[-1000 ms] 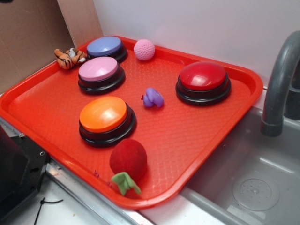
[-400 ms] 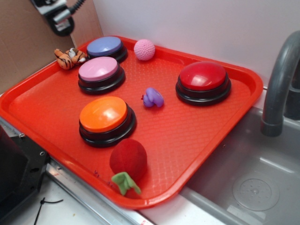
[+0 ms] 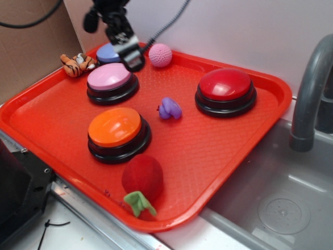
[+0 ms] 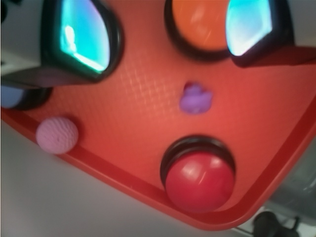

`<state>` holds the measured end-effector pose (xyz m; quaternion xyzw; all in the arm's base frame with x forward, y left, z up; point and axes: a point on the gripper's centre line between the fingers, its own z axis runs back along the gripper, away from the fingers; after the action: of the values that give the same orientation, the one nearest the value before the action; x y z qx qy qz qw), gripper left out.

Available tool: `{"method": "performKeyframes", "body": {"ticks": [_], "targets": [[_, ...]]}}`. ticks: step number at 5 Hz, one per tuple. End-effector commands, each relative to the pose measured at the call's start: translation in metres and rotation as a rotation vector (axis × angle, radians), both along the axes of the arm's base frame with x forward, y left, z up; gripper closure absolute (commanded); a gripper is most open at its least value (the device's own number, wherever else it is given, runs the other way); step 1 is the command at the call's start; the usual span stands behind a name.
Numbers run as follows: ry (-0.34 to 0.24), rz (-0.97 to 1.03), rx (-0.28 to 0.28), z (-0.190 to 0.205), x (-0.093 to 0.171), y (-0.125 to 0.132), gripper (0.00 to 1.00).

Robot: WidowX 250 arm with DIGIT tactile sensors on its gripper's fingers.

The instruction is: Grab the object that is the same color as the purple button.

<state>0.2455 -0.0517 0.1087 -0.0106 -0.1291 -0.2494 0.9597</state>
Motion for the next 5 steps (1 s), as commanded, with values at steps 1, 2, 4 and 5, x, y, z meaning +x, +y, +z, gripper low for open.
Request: {"method": "performKeyframes", "body": {"ticks": [1,2,4,5], "targets": [[0.01,-0.085,-0.015,-0.04,0.02,-0.032,0.0],[0.034,-0.095,0.015,-0.056,0.019,-0.034,0.0],[0.08,-0.092,0.038,-0.074,0.015,-0.033,0.0],[0.09,-0.101,0.05,-0.079,0.016,-0.035,0.16]]}}
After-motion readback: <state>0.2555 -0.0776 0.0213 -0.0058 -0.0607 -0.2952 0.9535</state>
